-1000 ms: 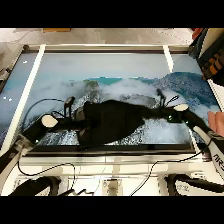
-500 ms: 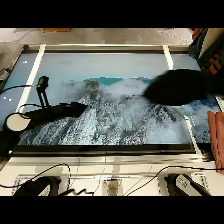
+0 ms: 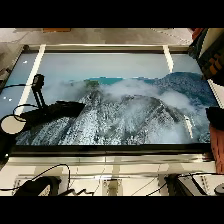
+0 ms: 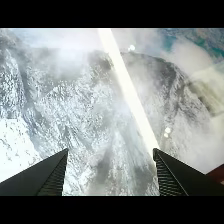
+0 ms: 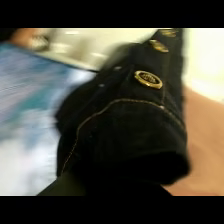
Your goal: Fold the clothes and pants, and hang the long-sleeved shirts on hangers.
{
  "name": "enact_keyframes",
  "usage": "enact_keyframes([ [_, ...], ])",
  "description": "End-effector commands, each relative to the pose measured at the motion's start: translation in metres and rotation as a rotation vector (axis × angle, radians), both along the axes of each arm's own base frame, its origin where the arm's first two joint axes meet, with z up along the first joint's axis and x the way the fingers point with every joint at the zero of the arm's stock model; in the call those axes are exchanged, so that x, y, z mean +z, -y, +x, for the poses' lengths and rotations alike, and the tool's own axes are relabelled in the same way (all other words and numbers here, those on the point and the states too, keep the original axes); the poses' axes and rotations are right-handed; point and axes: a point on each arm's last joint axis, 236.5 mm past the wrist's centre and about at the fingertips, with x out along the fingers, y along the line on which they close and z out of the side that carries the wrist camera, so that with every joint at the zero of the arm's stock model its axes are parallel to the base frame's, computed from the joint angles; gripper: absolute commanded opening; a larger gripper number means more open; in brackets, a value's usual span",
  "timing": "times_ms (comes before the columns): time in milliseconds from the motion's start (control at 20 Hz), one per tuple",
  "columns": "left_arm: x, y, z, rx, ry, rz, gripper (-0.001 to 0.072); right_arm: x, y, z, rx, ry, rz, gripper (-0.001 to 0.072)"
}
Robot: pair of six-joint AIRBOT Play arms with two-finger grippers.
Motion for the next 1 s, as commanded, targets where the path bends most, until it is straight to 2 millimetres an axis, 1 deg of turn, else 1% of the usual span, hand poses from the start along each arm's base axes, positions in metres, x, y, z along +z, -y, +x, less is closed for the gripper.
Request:
enact_keyframes([
  [0,0.003,-0.003,0.004,0.017,0.019,-0.001,0.0608,-0.038,-0.001,-0.076,-0.259,-0.120,0.180,0.0039],
  [100,0.005,-0.004,0.007,0.027,0.030,-0.003,0.0608,-0.061,-0.017,-0.078,-0.244,-0.162,0.292,0.0043],
  [150,0.005,-0.004,0.007,0.027,0.029,-0.003,0.0609,-0.065,-0.018,-0.078,-0.242,-0.166,0.311,0.0120],
  [200,0.005,-0.004,0.007,0.027,0.029,-0.003,0.0608,-0.068,-0.018,-0.078,-0.245,-0.168,0.323,0.0371],
  [250,0.005,-0.004,0.007,0.027,0.029,-0.003,0.0608,-0.070,-0.020,-0.078,-0.243,-0.173,0.335,0.0667],
  [350,0.005,-0.004,0.007,0.027,0.029,-0.003,0.0608,-0.071,-0.022,-0.078,-0.241,-0.177,0.341,0.0678],
  [500,0.005,-0.004,0.007,0.027,0.028,-0.004,0.0609,-0.072,-0.025,-0.079,-0.237,-0.183,0.357,0.0672],
  [550,0.005,-0.004,0.007,0.027,0.028,-0.004,0.0609,-0.072,-0.026,-0.077,-0.223,-0.181,0.355,0.0568],
  [600,0.005,-0.004,0.007,0.027,0.028,-0.004,0.0609,-0.070,-0.028,-0.068,-0.188,-0.167,0.353,0.0328],
  [650,0.005,-0.004,0.007,0.027,0.028,-0.004,0.0609,-0.069,-0.031,-0.057,-0.143,-0.158,0.347,0.0172],
  [700,0.005,-0.004,0.007,0.027,0.028,-0.004,0.0609,-0.067,-0.036,-0.038,-0.063,-0.154,0.329,0.0044],
  [800,0.005,-0.004,0.007,0.027,0.028,-0.004,0.0609,-0.062,-0.052,0.009,0.127,-0.160,0.272,0.0040],
  [850,0.005,-0.004,0.007,0.027,0.028,-0.004,0.0608,-0.060,-0.066,0.036,0.243,-0.177,0.229,0.0039],
  [950,0.005,-0.004,0.007,0.027,0.028,-0.004,0.0609,-0.056,-0.104,0.090,0.469,-0.206,0.150,0.0039],
])
